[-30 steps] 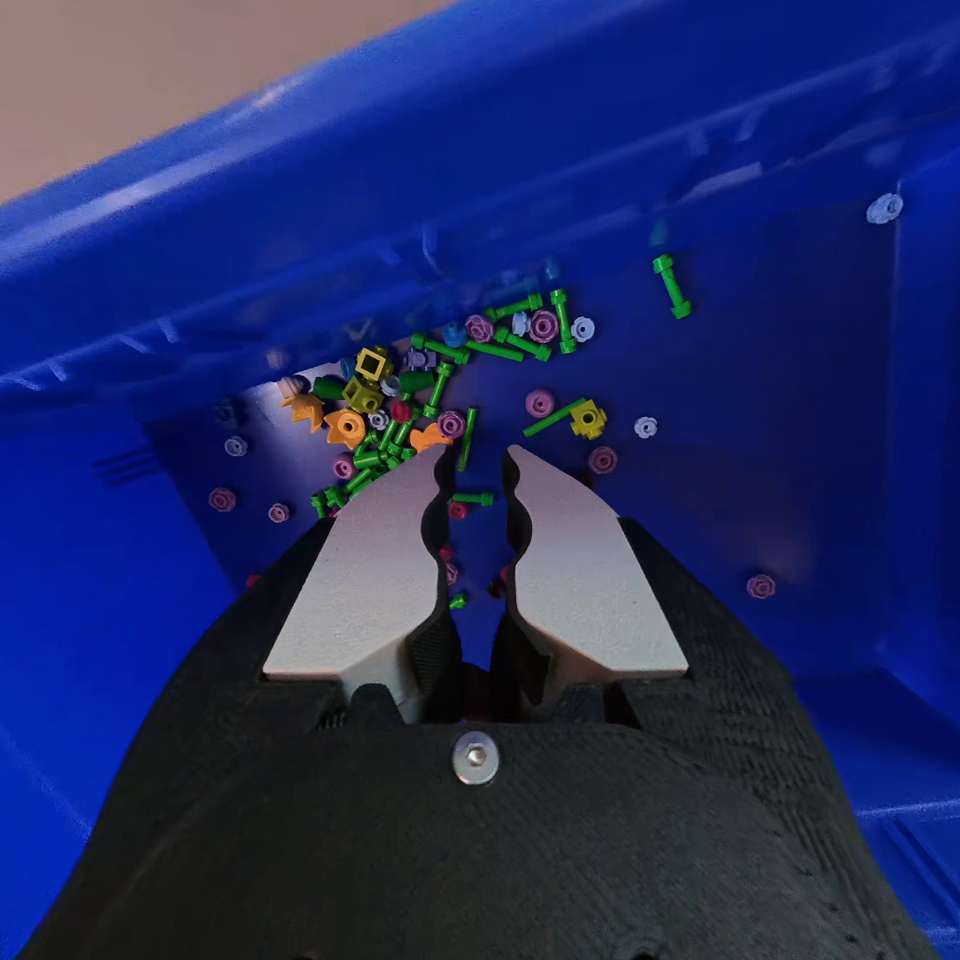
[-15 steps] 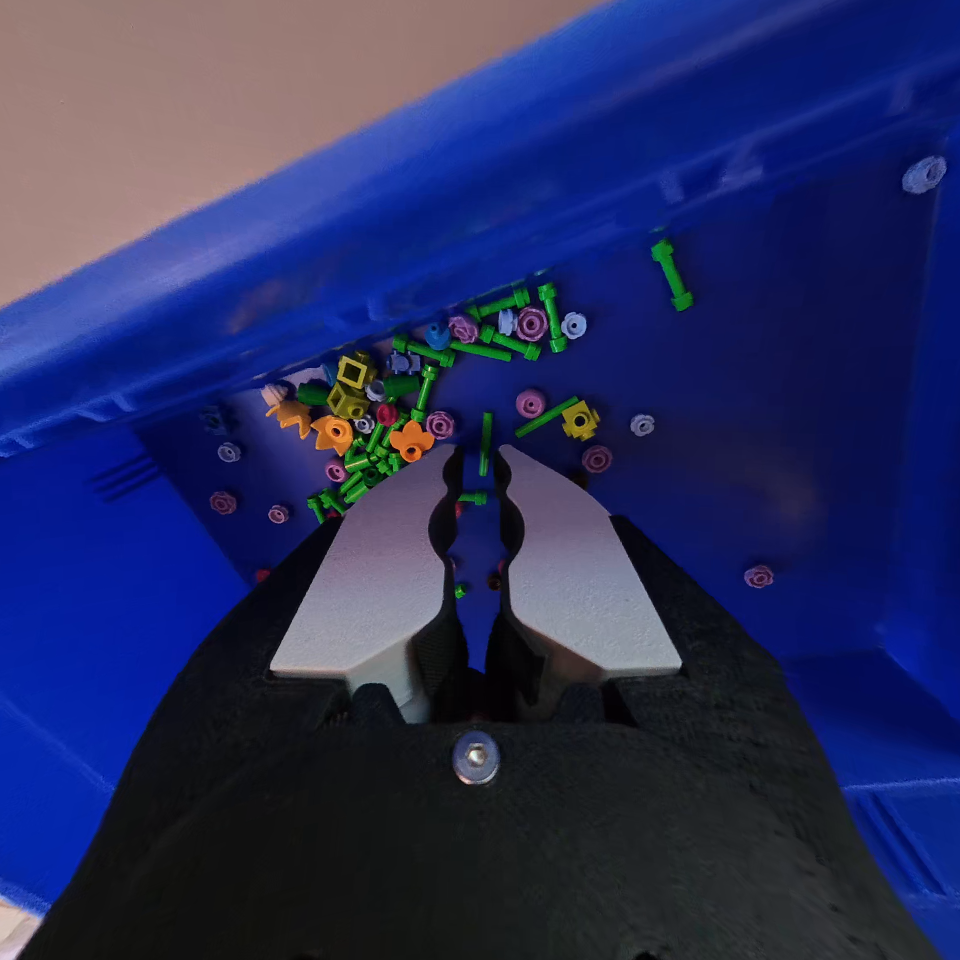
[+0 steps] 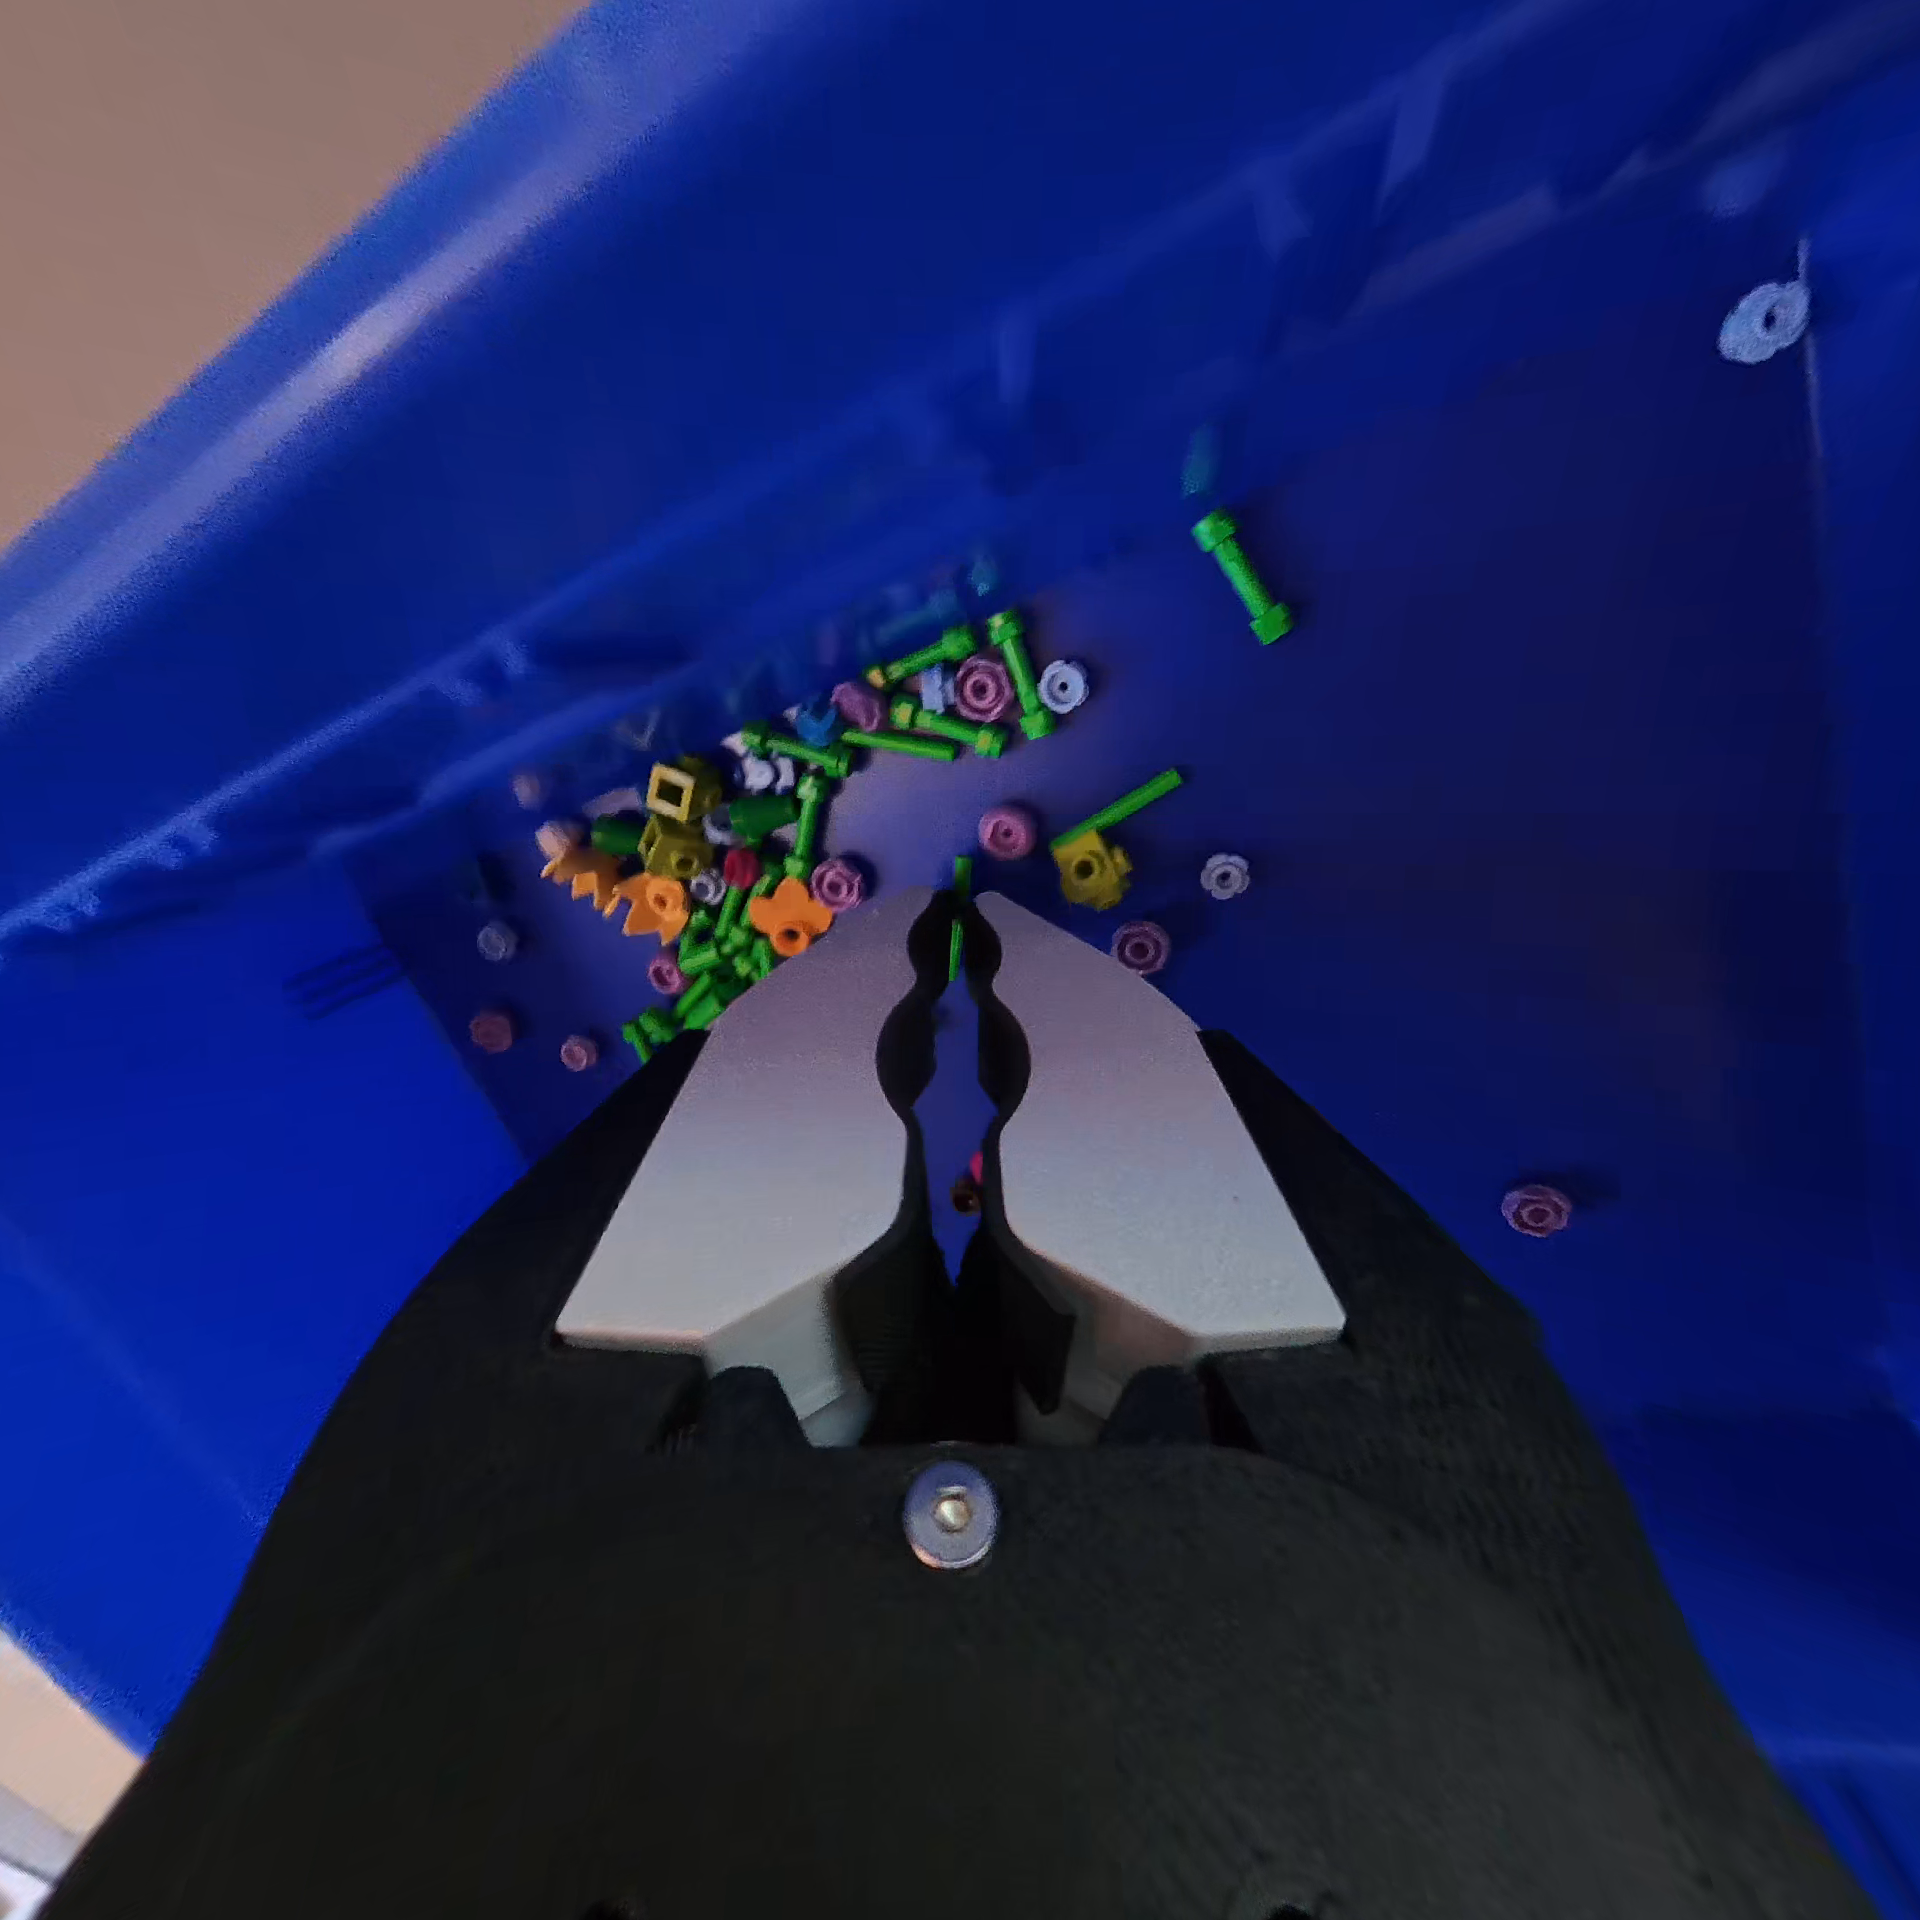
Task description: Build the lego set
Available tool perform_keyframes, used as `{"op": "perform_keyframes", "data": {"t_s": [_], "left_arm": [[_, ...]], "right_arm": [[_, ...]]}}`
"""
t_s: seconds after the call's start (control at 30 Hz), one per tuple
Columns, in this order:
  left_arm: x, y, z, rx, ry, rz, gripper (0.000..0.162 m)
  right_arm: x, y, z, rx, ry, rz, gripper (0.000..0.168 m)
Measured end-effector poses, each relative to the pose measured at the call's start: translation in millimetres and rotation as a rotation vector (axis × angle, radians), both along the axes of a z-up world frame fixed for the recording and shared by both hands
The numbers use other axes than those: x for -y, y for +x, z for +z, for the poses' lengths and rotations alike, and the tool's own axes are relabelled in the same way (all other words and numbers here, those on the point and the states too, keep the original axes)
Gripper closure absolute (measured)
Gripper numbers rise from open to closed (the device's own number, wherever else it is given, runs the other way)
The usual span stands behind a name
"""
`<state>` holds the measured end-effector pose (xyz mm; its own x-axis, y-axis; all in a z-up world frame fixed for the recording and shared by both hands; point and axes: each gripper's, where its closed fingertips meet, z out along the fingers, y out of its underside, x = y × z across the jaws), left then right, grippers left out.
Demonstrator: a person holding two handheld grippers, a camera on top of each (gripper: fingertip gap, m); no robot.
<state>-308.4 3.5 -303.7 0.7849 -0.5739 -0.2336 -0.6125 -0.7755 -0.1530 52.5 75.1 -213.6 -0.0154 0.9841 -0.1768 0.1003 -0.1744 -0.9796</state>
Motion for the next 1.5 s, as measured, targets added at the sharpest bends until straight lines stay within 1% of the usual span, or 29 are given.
{"op": "perform_keyframes", "data": {"t_s": [0.07,0.1,0.17,0.2,0.27,0.3,0.33,0.4,0.47,0.53,0.6,0.63,0.73,0.83,0.97,1.1,1.27,1.33,1.37,1.4,1.47,1.5], "left_arm": [[2.3,-2.0,11.0,0.017,0.066,0.053,0.159],[3.3,0.4,22.7,0.031,0.111,0.071,0.160],[5.9,16.1,57.2,0.076,0.215,0.083,0.159],[8.6,31.9,77.0,0.116,0.263,0.074,0.159],[20.1,79.0,111.4,0.208,0.323,0.012,0.160],[28.8,105.8,121.2,0.244,0.327,-0.025,0.160],[39.6,133.0,123.4,0.273,0.305,-0.056,0.160],[66.1,180.0,104.6,0.293,0.192,-0.095,0.159],[89.8,210.5,72.1,0.288,0.083,-0.115,0.159],[106.0,220.7,41.0,0.286,0.002,-0.083,0.159],[112.8,208.4,17.2,0.214,-0.031,-0.027,0.159],[114.1,207.2,11.8,0.216,-0.033,-0.016,0.159],[114.5,207.5,10.3,0.246,-0.034,0.003,0.158],[114.9,207.8,3.3,0.237,-0.057,0.000,0.158],[114.6,208.5,0.9,0.224,-0.066,-0.028,0.158],[113.8,209.4,0.0,0.218,-0.021,-0.054,0.158],[112.5,209.4,1.0,0.278,0.091,-0.020,0.159],[110.6,211.4,6.7,0.298,0.153,-0.010,0.159],[104.2,216.8,17.0,0.326,0.221,-0.017,0.159],[93.8,223.7,33.5,0.372,0.315,-0.013,0.159],[69.1,234.5,74.4,0.456,0.536,-0.015,0.159],[57.7,236.9,90.8,0.466,0.633,-0.015,0.159]], "right_arm": [[-0.1,1.1,1.5,-0.012,-0.004,0.002,0.166],[-0.2,1.5,2.2,-0.017,-0.007,0.003,0.166],[-0.2,1.7,2.5,-0.020,-0.009,0.004,0.166],[-0.2,1.5,2.4,-0.019,-0.009,0.005,0.166],[0.2,1.3,2.1,-0.016,-0.003,0.005,0.166],[0.6,1.2,2.1,-0.015,0.001,0.005,0.166],[1.0,1.2,2.2,-0.016,0.006,0.006,0.166],[1.5,1.7,2.9,-0.020,0.010,0.007,0.166],[1.5,2.8,4.4,-0.030,0.011,0.006,0.166],[2.0,3.8,5.9,-0.041,0.013,0.008,0.166],[2.5,4.1,6.5,-0.044,0.016,0.010,0.166],[2.8,4.1,6.4,-0.043,0.018,0.012,0.166],[3.4,3.1,5.1,-0.034,0.020,0.016,0.166],[3.5,2.5,3.8,-0.025,0.017,0.019,0.166],[3.5,2.0,2.7,-0.018,0.015,0.020,0.166],[4.4,0.9,0.6,-0.006,0.018,0.026,0.166],[6.2,1.1,1.7,-0.012,0.025,0.035,0.166],[8.1,3.0,6.4,-0.038,0.043,0.039,0.166],[9.7,4.1,9.0,-0.053,0.057,0.043,0.166],[11.4,4.9,11.5,-0.068,0.073,0.047,0.166],[14.6,5.3,15.0,-0.083,0.113,0.052,0.166],[16.0,5.0,16.5,-0.088,0.135,0.051,0.166]]}}
